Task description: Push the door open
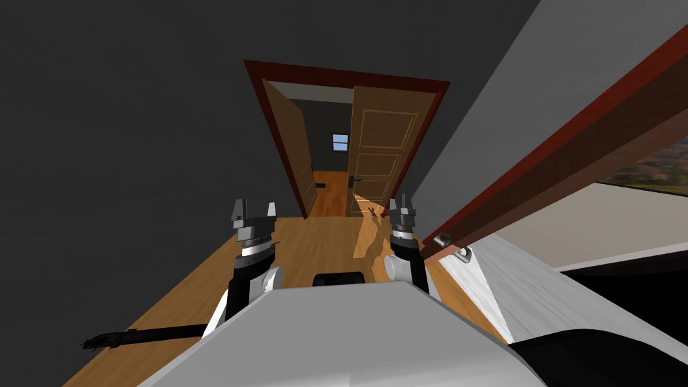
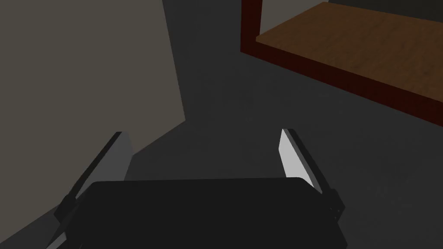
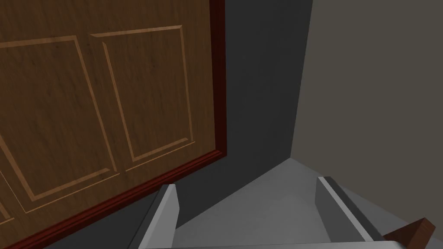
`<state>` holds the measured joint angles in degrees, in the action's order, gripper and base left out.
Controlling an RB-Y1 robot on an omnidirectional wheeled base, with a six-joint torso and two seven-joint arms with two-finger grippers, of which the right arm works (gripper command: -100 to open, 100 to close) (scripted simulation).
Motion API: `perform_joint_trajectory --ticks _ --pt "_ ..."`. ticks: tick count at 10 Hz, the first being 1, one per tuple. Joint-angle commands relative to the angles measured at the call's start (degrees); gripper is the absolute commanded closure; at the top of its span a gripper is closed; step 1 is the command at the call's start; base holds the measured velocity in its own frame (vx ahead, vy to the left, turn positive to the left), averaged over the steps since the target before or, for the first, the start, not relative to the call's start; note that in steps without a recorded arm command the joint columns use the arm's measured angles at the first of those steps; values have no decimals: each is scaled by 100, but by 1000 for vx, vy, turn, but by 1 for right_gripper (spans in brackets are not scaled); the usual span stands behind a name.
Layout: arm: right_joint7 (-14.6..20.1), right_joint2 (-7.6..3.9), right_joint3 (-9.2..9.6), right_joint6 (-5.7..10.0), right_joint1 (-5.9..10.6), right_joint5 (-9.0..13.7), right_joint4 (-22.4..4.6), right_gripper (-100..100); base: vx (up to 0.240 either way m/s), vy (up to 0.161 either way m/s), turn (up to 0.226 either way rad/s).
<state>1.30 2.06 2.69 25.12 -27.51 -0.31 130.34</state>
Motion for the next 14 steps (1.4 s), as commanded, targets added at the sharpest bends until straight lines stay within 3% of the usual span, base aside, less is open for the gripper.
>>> perform_joint_trajectory --ticks 1,7,8,14 --pt "-14 -56 -23 -24 102 3 -184 -100 110 -16 8" --pt "-73 -222 -117 -119 513 13 -926 -100 162 -9 11" --pt "-90 -260 -145 -147 635 16 -1147 -100 124 -37 9" --pt "-151 -352 -243 -247 1063 28 -1919 -100 107 -12 10"
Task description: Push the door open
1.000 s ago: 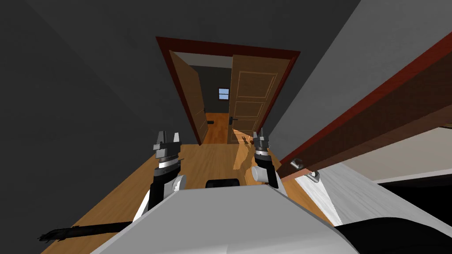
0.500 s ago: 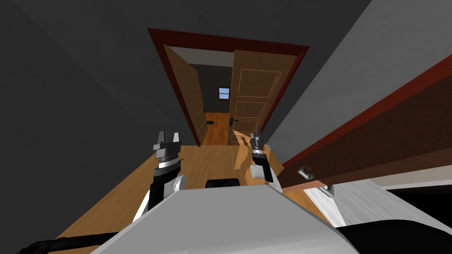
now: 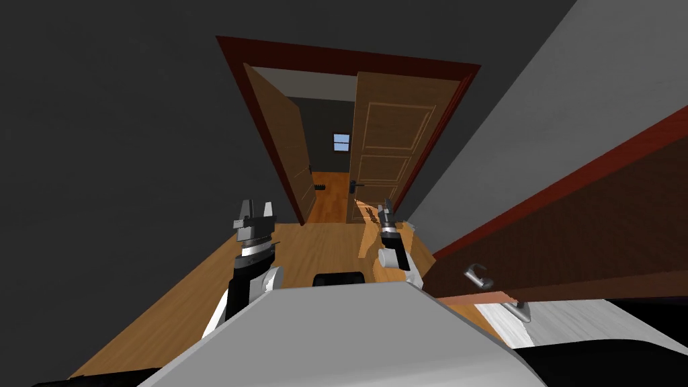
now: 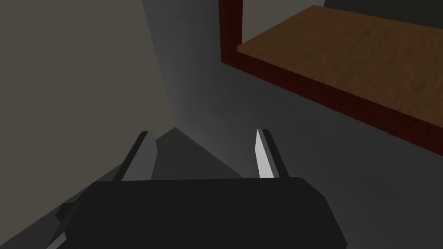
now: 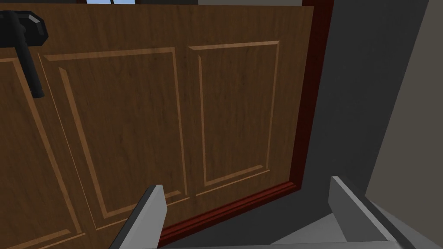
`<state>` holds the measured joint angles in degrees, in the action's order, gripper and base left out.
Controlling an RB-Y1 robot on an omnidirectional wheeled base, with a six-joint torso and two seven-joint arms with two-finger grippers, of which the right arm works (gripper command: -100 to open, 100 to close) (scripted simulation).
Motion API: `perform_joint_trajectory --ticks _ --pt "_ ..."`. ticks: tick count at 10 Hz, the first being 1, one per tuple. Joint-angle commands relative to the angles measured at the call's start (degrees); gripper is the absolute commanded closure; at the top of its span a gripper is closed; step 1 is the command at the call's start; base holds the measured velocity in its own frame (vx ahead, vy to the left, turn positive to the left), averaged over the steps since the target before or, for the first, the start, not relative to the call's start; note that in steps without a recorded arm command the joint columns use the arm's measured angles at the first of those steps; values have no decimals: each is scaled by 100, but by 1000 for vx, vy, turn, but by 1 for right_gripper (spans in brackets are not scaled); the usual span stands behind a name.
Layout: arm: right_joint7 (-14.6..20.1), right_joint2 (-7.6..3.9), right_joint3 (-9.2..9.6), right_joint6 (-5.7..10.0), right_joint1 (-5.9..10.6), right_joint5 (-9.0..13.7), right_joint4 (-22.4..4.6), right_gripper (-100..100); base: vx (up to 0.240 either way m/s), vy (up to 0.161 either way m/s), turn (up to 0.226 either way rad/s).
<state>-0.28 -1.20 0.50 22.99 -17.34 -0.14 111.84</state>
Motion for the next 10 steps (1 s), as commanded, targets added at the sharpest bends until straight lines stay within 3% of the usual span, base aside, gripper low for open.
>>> perform_joint_trajectory --ticks 1,10 --pt "-4 -39 -42 -51 121 13 -205 -100 99 -21 9" --pt "-108 -76 -209 -220 852 32 -1525 -100 99 -17 11"
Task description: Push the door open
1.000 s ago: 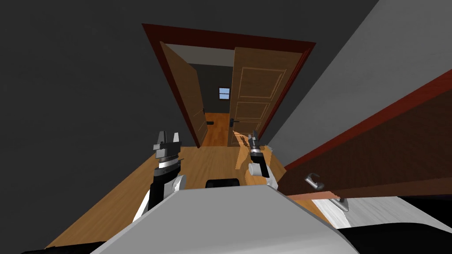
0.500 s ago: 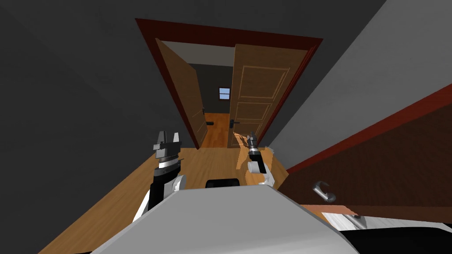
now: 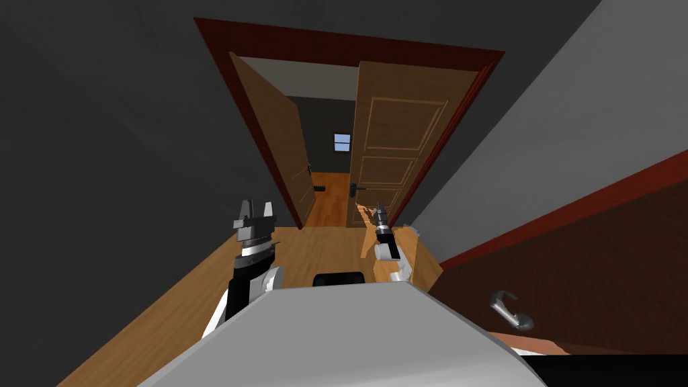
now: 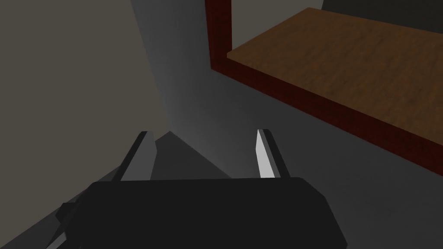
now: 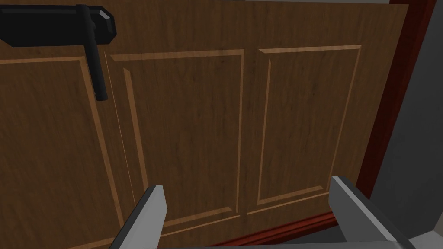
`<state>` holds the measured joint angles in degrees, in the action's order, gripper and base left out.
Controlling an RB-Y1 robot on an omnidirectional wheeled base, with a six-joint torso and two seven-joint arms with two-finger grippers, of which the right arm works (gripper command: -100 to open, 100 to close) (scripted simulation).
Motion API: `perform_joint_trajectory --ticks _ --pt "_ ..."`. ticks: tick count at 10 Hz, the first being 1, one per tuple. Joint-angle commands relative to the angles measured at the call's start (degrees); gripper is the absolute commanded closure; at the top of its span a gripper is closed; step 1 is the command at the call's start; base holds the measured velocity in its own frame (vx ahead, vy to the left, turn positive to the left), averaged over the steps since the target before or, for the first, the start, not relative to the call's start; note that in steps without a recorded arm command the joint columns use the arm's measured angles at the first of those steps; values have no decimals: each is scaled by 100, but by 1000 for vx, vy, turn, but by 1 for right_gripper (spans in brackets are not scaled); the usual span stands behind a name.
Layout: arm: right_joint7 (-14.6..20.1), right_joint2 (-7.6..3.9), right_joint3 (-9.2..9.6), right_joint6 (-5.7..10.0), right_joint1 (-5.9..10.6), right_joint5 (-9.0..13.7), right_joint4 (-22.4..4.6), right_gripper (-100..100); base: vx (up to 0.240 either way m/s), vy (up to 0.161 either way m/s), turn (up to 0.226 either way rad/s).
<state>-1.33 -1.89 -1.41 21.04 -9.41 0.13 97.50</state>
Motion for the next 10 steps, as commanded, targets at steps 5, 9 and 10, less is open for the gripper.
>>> perform_joint_trajectory --ticks 5,9,10 --pt "-61 27 -111 -120 466 15 -826 -100 102 -20 12" --pt "-105 79 -182 -192 776 23 -1386 -100 103 -15 11" --pt "-115 95 -200 -209 852 25 -1522 -100 95 -16 10"
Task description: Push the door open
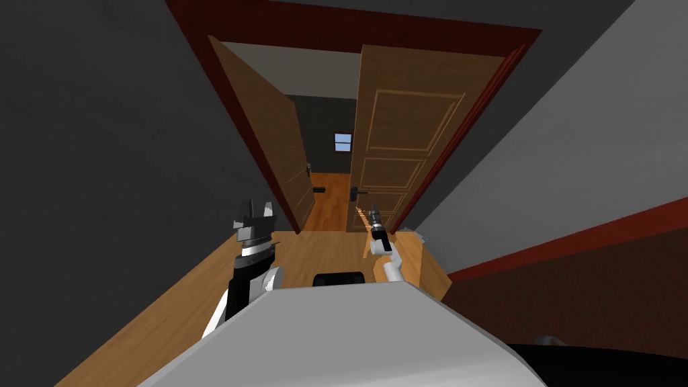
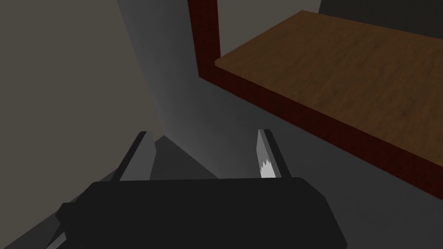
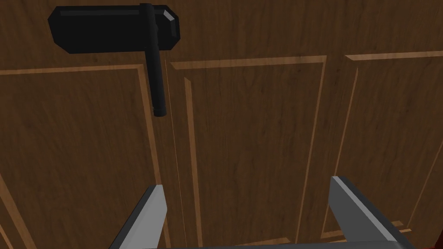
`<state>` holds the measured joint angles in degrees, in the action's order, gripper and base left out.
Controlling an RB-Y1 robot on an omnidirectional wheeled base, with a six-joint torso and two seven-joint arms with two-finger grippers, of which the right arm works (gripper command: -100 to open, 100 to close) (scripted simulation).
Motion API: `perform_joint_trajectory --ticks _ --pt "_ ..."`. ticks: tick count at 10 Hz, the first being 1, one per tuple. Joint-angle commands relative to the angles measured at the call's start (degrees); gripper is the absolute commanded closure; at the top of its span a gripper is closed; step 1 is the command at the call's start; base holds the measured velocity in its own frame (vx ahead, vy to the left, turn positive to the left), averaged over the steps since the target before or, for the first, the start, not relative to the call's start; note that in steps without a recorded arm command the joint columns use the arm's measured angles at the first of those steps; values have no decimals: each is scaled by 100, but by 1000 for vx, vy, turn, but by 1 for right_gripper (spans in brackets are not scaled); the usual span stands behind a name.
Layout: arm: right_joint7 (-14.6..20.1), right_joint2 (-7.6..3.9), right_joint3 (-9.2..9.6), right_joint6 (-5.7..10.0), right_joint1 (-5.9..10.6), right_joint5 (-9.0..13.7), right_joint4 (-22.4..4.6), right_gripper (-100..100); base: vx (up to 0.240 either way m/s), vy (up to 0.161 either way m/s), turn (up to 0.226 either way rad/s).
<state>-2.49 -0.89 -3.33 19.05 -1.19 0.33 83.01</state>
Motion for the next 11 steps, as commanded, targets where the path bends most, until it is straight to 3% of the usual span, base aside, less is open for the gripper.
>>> perform_joint_trajectory --ticks 1,8,11 --pt "-10 11 -24 -27 102 7 -206 -100 88 -3 11" --pt "-87 197 -148 -154 647 22 -1189 -100 117 -20 10" --pt "-111 276 -186 -192 811 26 -1486 -100 137 -13 8"
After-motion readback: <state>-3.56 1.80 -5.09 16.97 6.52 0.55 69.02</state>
